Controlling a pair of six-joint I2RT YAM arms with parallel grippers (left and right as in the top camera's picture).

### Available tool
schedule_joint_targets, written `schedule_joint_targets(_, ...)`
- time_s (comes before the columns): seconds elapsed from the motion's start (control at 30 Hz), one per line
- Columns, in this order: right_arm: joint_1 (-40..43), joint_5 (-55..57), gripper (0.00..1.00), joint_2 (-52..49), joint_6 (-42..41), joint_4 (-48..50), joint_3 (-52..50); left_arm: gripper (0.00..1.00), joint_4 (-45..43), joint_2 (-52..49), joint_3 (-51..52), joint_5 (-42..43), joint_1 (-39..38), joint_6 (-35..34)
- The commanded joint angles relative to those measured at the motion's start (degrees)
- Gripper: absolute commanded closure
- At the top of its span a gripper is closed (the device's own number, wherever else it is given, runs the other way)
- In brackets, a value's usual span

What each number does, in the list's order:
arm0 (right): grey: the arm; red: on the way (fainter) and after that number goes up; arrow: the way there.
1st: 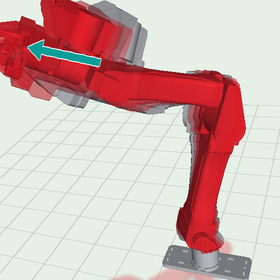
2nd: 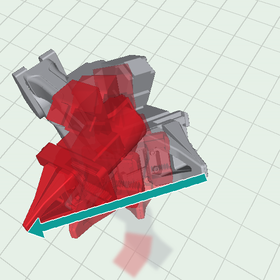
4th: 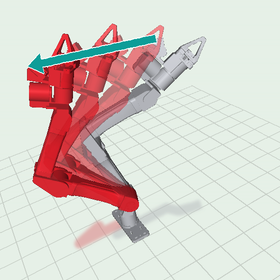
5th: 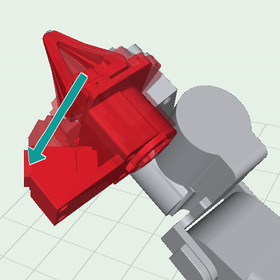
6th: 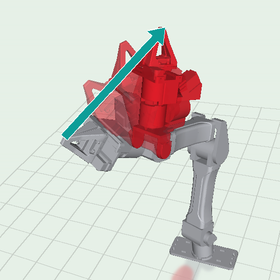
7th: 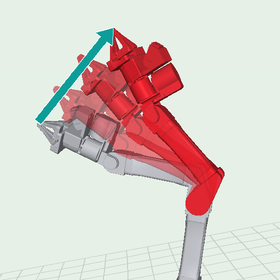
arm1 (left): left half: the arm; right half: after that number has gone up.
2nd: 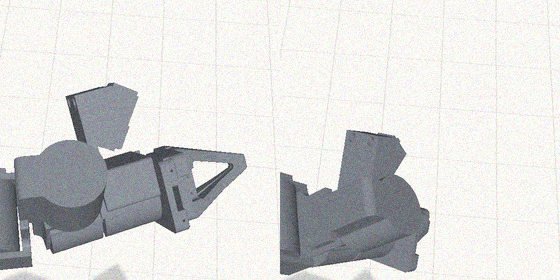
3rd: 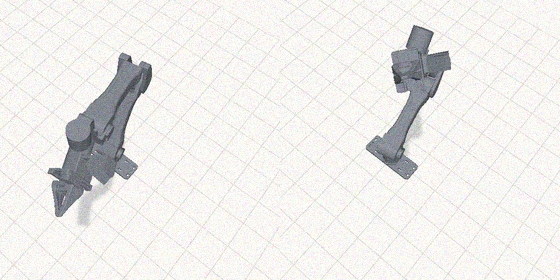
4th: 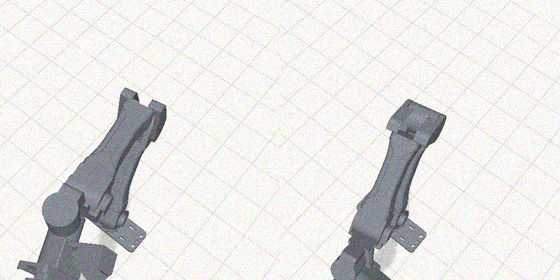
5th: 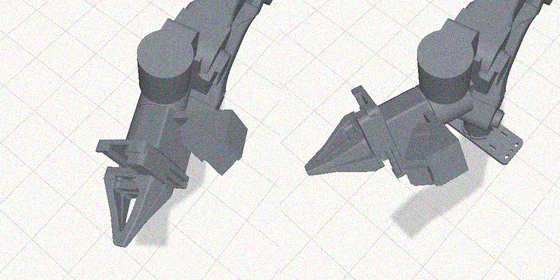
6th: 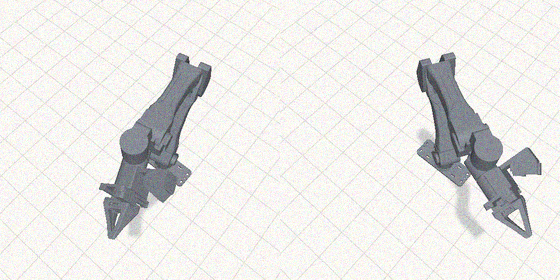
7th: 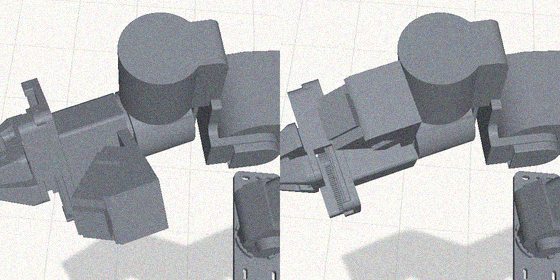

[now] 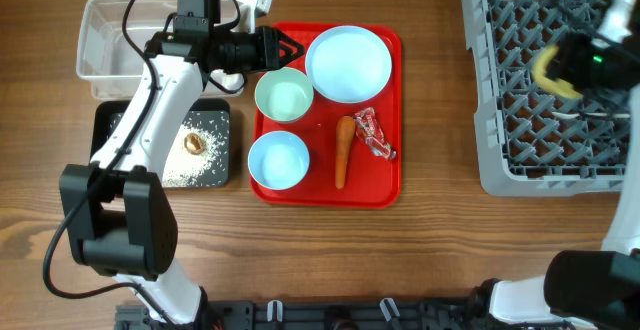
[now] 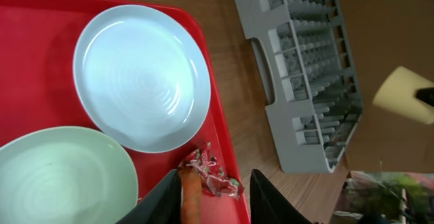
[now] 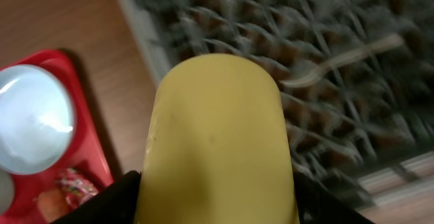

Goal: Sort waste into correct bins and load items into the dishwasher rack
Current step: 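Carry the yellow cup with the right gripper over the dishwasher rack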

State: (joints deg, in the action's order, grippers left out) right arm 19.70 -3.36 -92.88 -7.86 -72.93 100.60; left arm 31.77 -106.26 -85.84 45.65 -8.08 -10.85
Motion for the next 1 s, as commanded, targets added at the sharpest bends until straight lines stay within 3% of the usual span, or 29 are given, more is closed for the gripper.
schedule_joint_targets(0.0, 4.61, 0.98, 0.42, 0.39, -1.6, -2.97, 1.07, 0.73, 0.46, 1.14, -0.09, -2.43, 0.15, -0.09)
schedule_joint_targets(0.3, 7.65, -0.04, 0.43, -2.43, 0.02, -10.64, 1.01, 0.71, 0.85, 1.14, -0.09, -4.44, 0.15, -0.07)
schedule_joint_targets(0.47, 7.65, 2.49, 0.43, -4.13, 0.35, -13.27, 0.66, 0.63, 2.05, 1.14, -0.09, -5.77, 0.15, 0.13)
schedule_joint_targets(0.8, 7.67, 2.56, 0.43, -7.28, -0.02, -7.32, -6.1, 0.44, 4.13, 1.14, -0.09, -7.43, 0.15, 0.13)
schedule_joint_targets(0.97, 7.65, 2.51, 0.42, -9.73, -0.07, -4.2, -8.5, 0.42, 4.74, 1.14, -0.09, -7.87, 0.15, 0.13)
